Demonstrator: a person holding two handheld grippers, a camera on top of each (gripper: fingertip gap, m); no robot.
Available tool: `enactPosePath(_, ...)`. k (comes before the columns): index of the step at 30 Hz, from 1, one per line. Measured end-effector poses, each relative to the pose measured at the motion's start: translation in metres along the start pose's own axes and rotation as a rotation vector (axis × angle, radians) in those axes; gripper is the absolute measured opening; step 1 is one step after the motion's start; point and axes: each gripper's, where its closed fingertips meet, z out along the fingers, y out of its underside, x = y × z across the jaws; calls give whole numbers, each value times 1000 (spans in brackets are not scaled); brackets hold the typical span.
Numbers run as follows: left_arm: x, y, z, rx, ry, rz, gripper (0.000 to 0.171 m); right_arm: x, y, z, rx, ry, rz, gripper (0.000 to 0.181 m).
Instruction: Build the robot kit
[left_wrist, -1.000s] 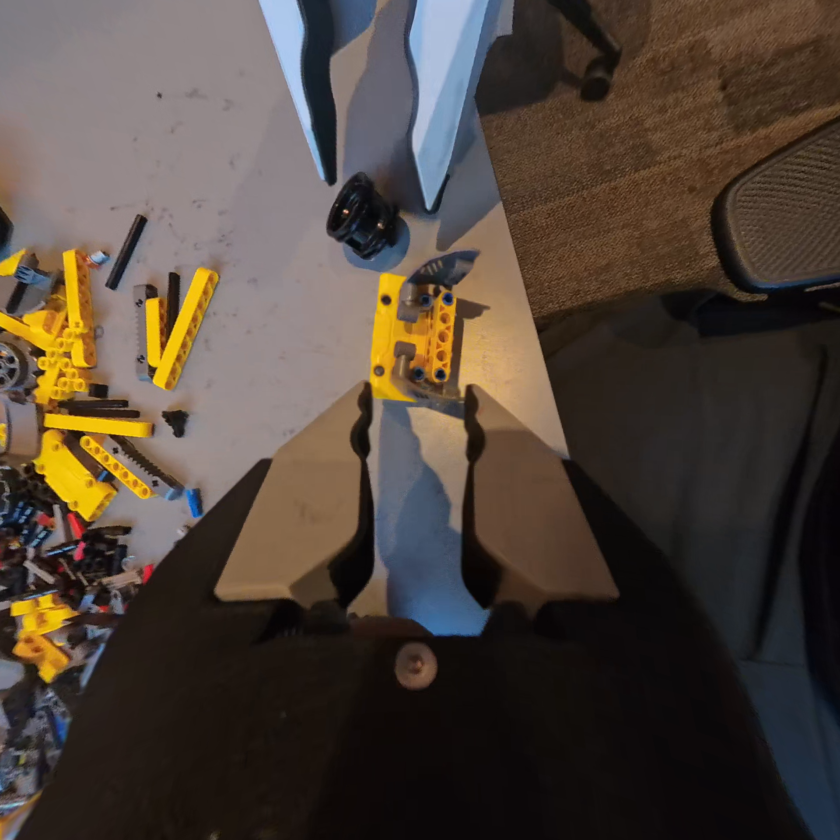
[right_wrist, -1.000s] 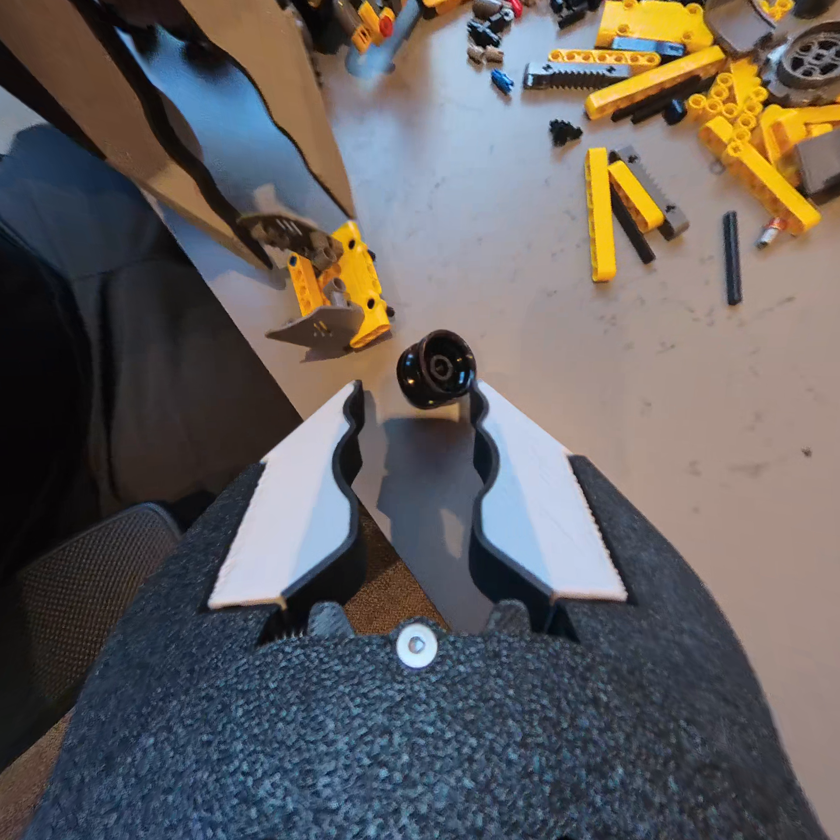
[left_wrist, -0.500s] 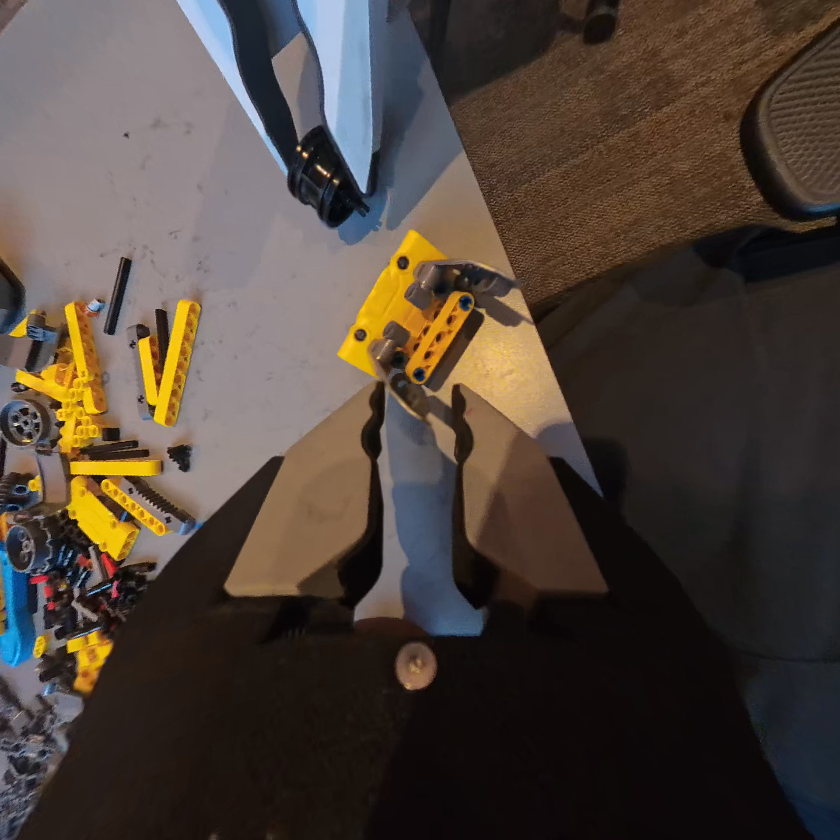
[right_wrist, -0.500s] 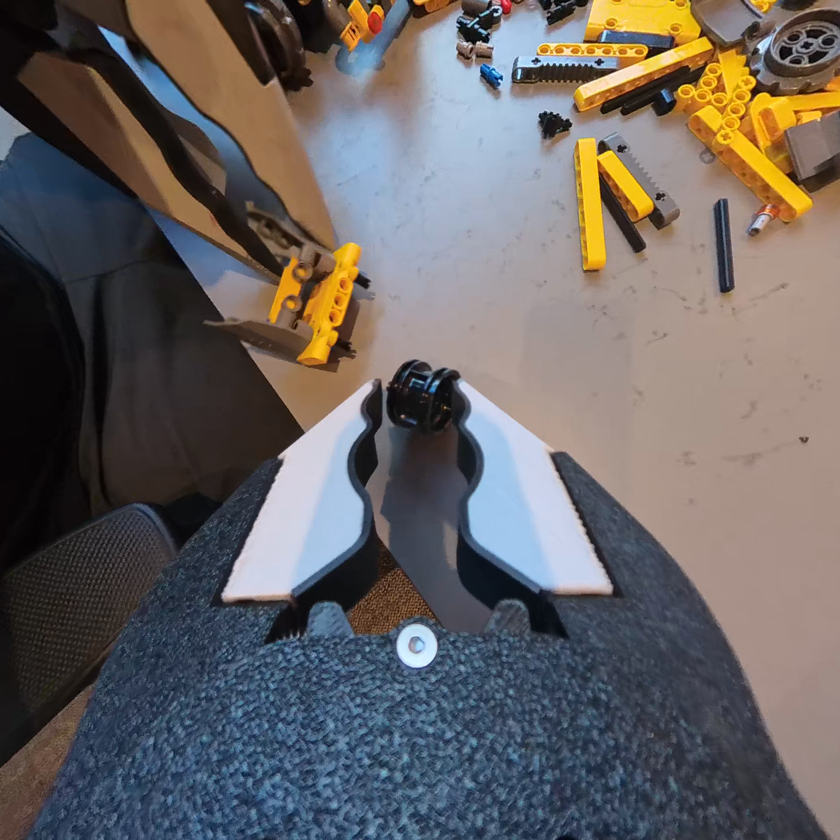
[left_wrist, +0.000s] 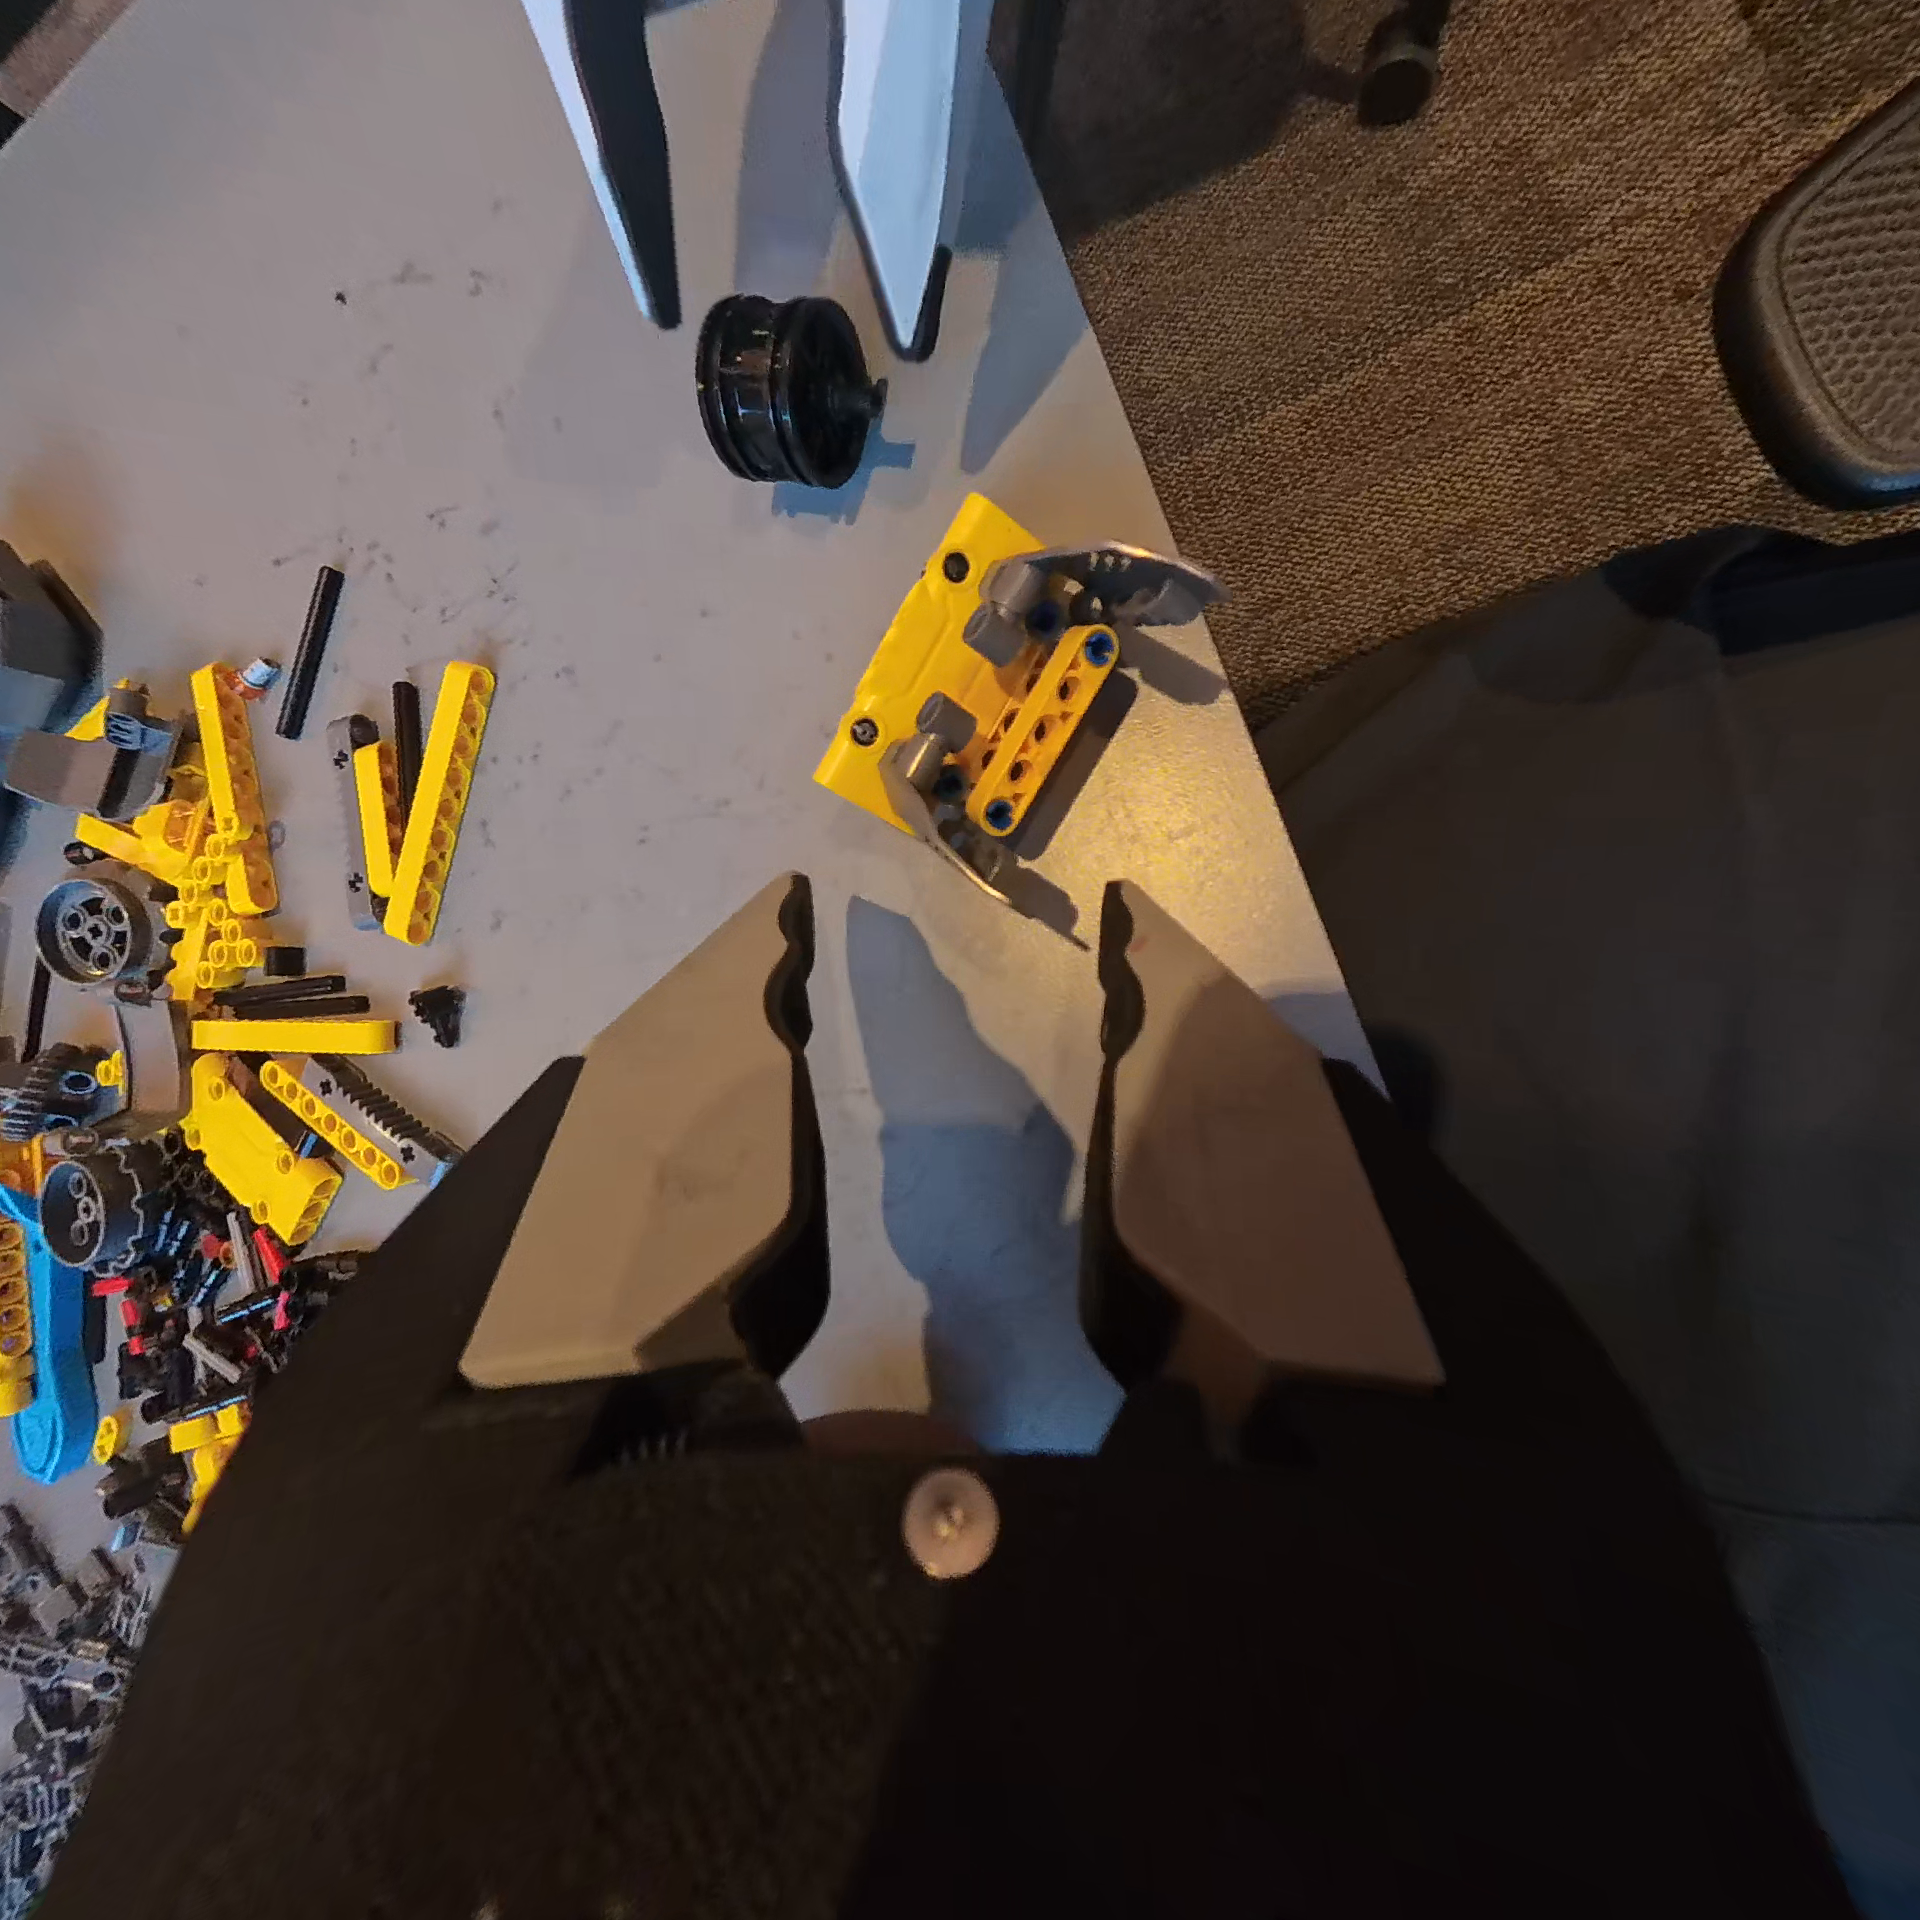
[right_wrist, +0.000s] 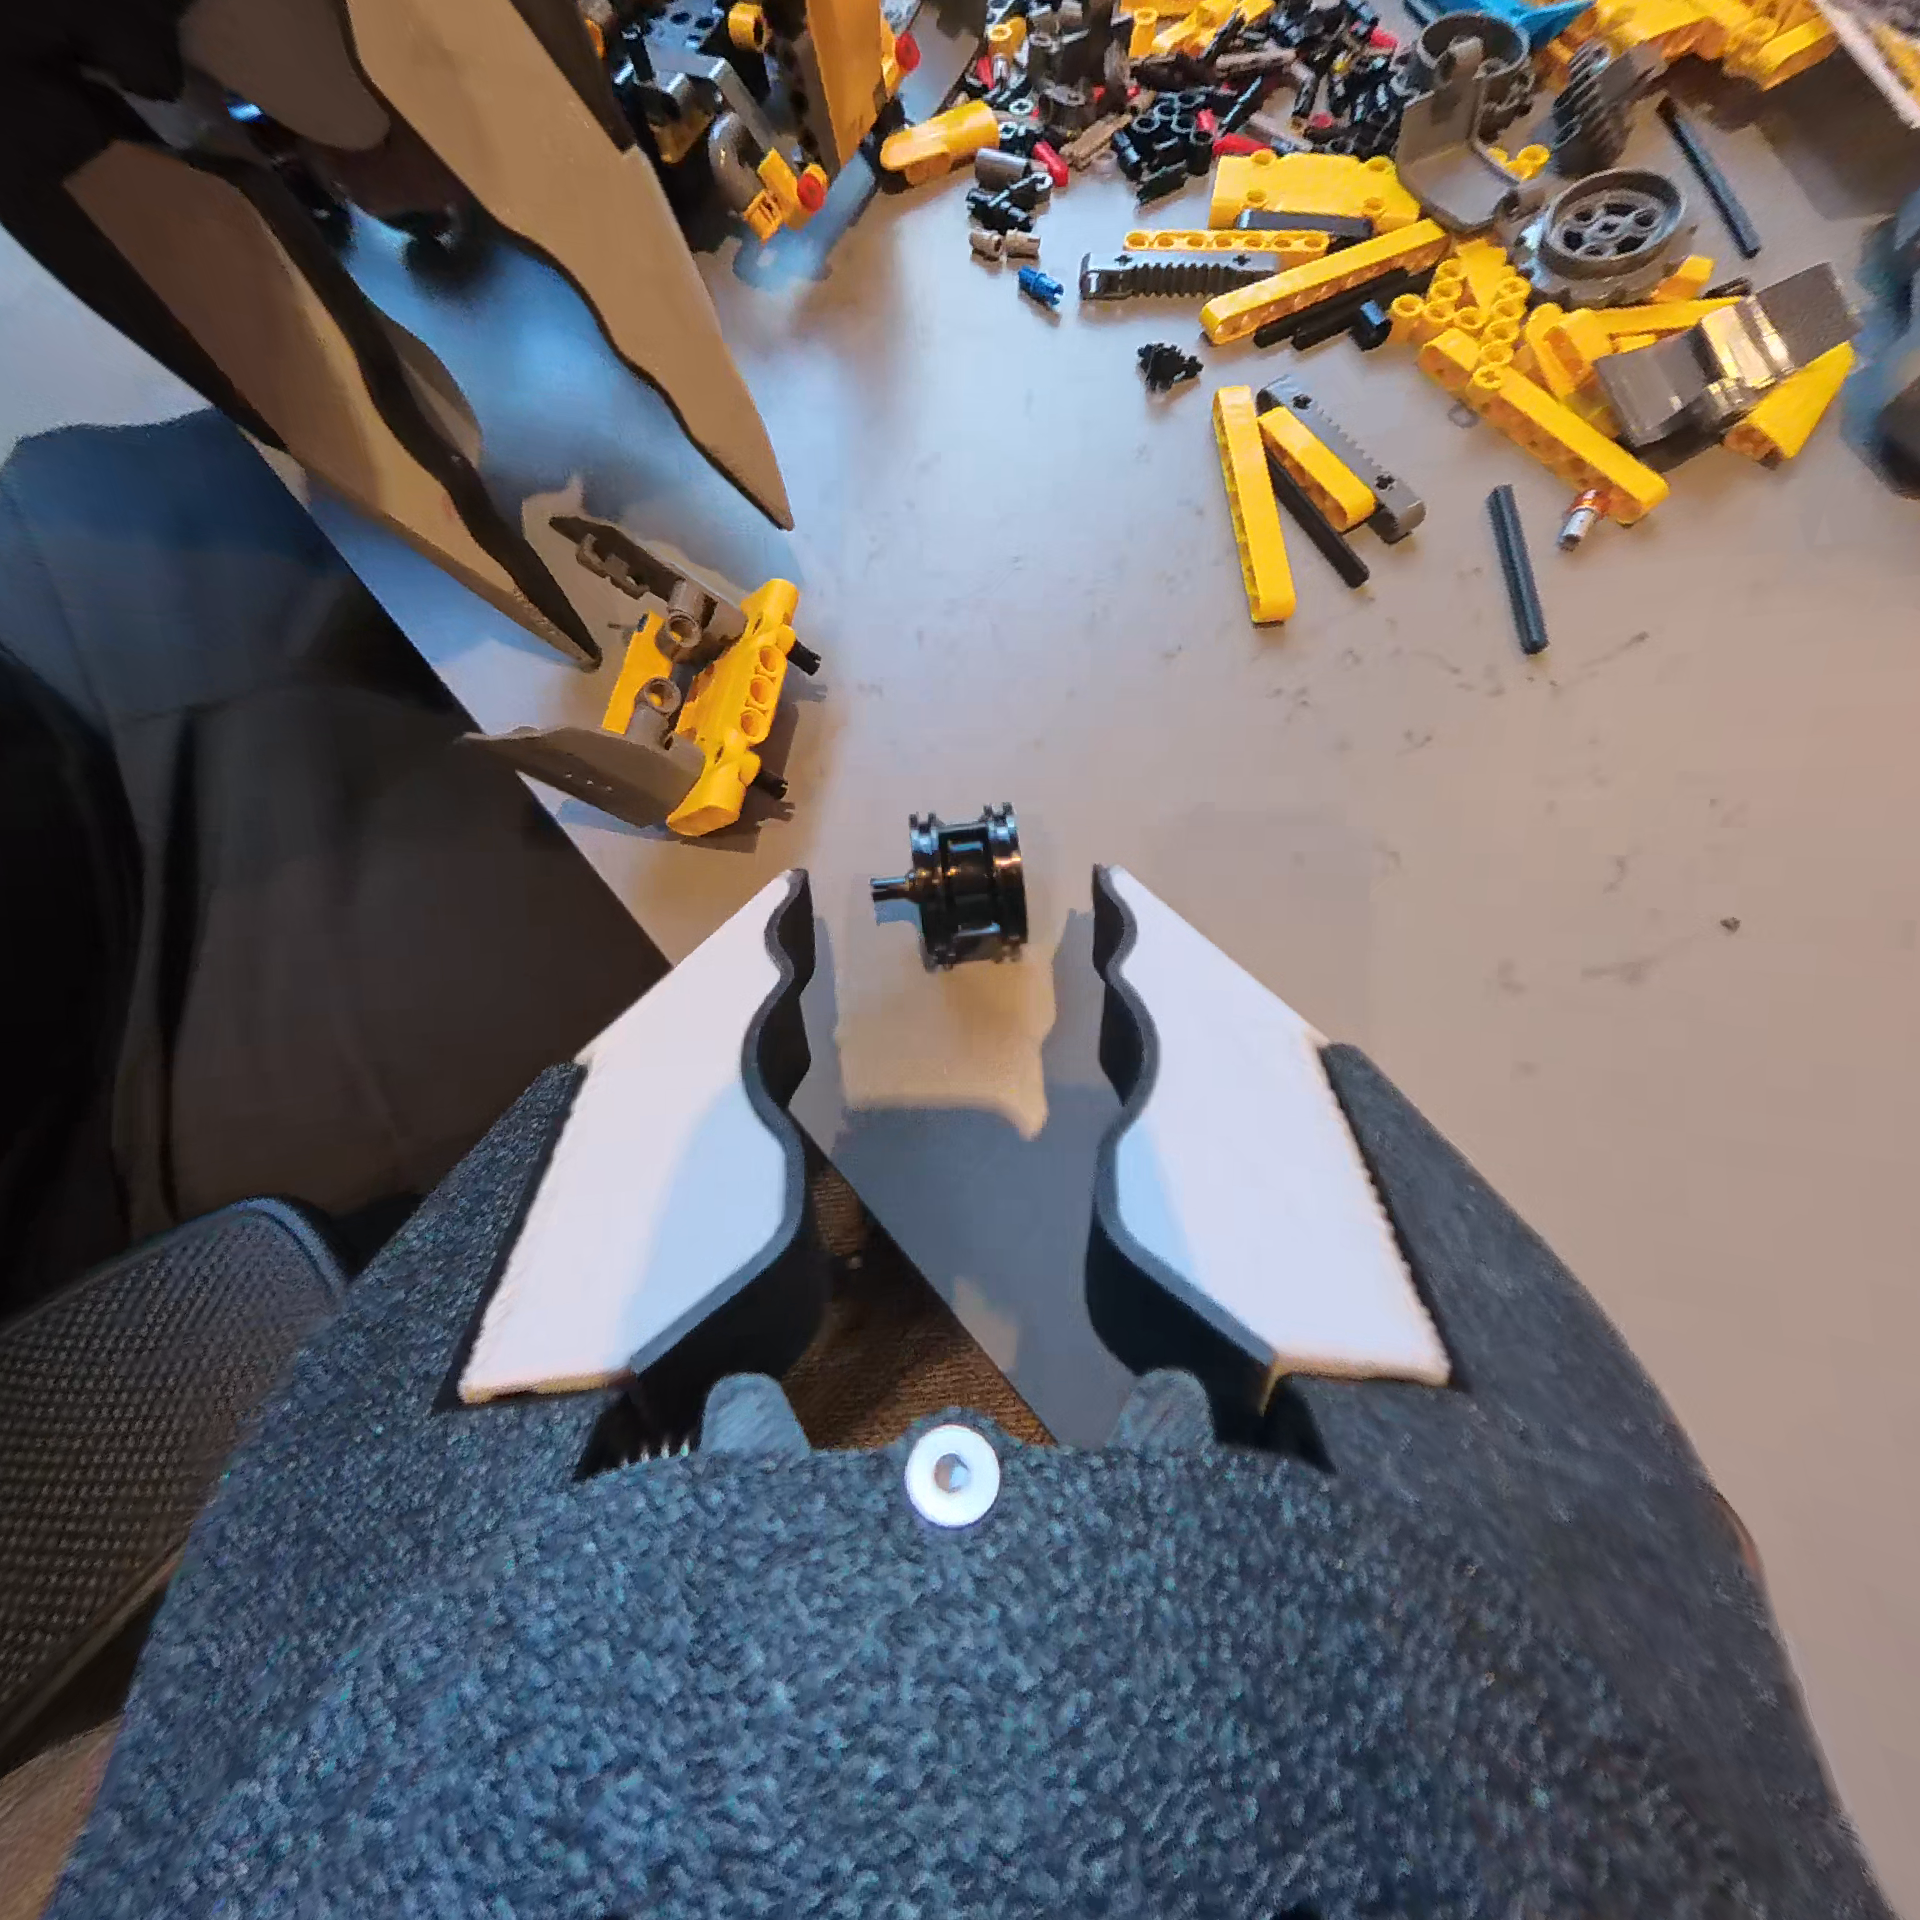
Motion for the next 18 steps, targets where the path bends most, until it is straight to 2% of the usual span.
enactPosePath(3, 0, -1, 0, 4, -6, -9, 54, -4, -3, -6, 5, 76, -57, 56)
enactPosePath(5, 0, 0, 0, 7, -9, -19, 54, -22, -7, -6, 4, 103, -131, 56)
enactPosePath(8, 0, -1, 1, 16, -2, -22, 54, -45, -5, 6, -22, 147, -248, 56)
enactPosePath(11, 0, -4, 4, 24, 7, 6, 54, -51, -1, 22, -63, 193, -347, 60)
enactPosePath(16, -6, -8, 9, 11, 8, 60, 52, -61, -11, 40, -35, 185, -306, 65)
enactPosePath(18, -5, -10, 10, 14, 19, 62, 49, -57, -12, 45, -8, 187, -221, 58)
